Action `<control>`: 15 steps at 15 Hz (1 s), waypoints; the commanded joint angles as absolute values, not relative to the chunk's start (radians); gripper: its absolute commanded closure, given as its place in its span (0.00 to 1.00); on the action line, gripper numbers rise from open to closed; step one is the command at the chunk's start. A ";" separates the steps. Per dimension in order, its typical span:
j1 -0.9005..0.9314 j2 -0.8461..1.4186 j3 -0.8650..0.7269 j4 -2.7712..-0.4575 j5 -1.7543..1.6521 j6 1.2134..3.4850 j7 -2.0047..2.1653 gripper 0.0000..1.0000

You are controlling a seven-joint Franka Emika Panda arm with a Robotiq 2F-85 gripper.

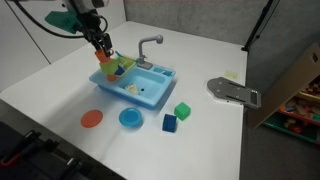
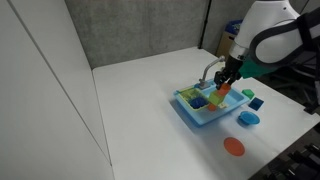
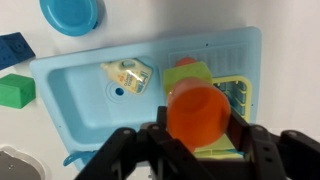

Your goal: Remove an orange bowl from the sink and put it on top of the light green block

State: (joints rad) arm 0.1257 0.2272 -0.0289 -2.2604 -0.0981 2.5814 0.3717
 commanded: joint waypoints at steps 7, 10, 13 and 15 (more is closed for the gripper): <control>0.123 0.278 -0.023 -2.241 -0.064 2.669 0.368 0.16; 0.121 0.265 -0.023 -2.247 -0.057 2.675 0.363 0.03; 0.118 0.244 -0.024 -2.255 -0.047 2.680 0.359 0.00; 0.117 0.224 -0.027 -2.259 -0.047 2.673 0.359 0.00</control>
